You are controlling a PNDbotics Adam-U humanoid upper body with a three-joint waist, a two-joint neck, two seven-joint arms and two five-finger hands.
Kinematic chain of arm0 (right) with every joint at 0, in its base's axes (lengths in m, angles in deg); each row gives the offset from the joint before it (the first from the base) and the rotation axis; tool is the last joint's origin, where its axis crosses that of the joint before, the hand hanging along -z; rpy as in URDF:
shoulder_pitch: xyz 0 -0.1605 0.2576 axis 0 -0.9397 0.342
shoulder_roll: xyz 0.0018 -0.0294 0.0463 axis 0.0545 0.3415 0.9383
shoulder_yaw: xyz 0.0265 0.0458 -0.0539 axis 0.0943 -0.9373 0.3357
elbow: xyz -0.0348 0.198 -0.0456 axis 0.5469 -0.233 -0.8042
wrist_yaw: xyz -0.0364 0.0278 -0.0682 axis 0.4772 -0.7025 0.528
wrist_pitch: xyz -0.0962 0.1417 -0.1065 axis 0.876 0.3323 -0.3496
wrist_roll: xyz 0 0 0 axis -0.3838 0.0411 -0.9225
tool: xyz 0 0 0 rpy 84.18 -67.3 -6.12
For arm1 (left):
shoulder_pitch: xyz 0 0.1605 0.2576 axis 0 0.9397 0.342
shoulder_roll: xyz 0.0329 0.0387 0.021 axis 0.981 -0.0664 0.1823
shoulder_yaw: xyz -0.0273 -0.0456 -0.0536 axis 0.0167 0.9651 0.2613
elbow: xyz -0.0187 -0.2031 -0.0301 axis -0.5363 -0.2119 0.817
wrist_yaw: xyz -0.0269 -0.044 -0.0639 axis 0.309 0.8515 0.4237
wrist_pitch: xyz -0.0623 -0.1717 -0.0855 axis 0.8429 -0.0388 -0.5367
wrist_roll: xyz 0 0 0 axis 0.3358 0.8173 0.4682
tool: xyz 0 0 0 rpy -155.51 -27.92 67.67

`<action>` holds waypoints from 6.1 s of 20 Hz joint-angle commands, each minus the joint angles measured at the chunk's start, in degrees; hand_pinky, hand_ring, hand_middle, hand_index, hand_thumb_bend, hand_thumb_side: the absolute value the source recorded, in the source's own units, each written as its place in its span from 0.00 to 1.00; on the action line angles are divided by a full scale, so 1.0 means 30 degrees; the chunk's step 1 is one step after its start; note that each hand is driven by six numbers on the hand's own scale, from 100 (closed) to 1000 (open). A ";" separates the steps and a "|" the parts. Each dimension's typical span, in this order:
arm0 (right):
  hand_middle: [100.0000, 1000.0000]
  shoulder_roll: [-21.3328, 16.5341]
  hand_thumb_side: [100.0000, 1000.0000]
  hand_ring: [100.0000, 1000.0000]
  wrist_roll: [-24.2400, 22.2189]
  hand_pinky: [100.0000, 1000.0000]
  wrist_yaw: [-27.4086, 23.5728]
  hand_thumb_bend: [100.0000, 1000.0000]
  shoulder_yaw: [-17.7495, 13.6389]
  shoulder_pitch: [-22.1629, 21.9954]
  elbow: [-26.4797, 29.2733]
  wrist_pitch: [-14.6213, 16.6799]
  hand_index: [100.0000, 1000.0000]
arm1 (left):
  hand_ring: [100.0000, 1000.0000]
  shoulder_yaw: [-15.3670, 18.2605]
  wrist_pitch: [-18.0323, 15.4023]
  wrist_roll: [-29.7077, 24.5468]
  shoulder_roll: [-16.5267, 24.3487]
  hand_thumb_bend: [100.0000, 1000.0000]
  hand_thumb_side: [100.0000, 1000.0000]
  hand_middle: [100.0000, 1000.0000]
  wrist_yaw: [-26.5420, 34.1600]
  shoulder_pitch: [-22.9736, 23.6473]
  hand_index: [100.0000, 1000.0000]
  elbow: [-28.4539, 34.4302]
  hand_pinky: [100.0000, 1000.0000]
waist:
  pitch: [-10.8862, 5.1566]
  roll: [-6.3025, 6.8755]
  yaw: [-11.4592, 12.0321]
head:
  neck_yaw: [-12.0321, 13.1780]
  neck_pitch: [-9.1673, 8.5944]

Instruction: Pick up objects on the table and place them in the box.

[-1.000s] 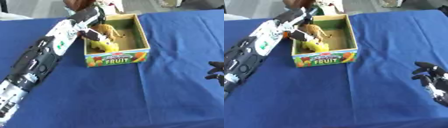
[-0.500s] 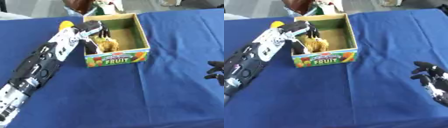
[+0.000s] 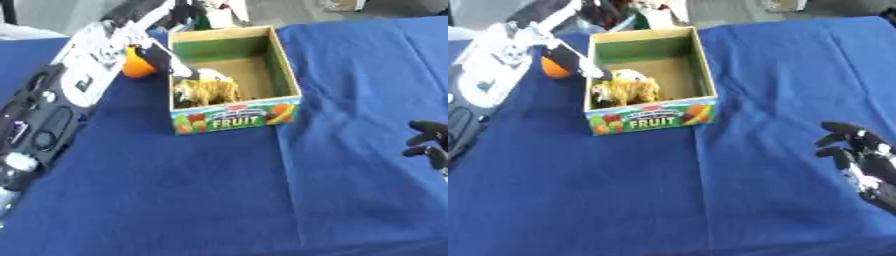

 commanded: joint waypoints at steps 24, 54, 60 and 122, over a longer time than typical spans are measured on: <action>0.60 -0.0540 0.34 1.00 0.0028 0.67 -0.0246 0.00 -0.0037 0.0428 0.0071 0.0303 0.88 | 0.55 0.1072 0.0596 0.2349 0.0294 0.86 0.11 0.57 -0.0893 -0.0209 0.71 -0.9903 0.61 | -0.0116 -0.0431 -0.0246 | -0.0198 -0.0234; 0.60 -0.0510 0.35 1.00 0.0067 0.67 -0.0149 0.00 -0.0096 0.0372 0.0024 0.0357 0.88 | 0.58 0.1096 0.3105 0.7872 0.0202 0.68 0.15 0.61 -0.1896 -0.0718 0.73 -0.9249 0.65 | 0.0027 -0.0398 -0.0429 | -0.0036 -0.0416; 0.60 -0.0496 0.35 1.00 0.0062 0.67 -0.0129 0.00 -0.0092 0.0414 0.0020 0.0375 0.88 | 0.58 0.1035 0.3194 0.7856 0.0112 0.67 0.16 0.60 -0.2339 -0.0638 0.73 -0.9561 0.65 | 0.0163 -0.0390 -0.0592 | -0.0010 -0.0526; 0.60 -0.0460 0.36 1.00 0.0054 0.66 0.0002 0.00 -0.0021 0.0165 -0.0114 0.0309 0.88 | 0.11 -0.2650 0.1337 0.3744 -0.0360 0.00 0.10 0.03 -0.0093 -0.1691 0.22 -0.0194 0.39 | -0.0038 -0.0368 -0.0508 | 0.0524 -0.0426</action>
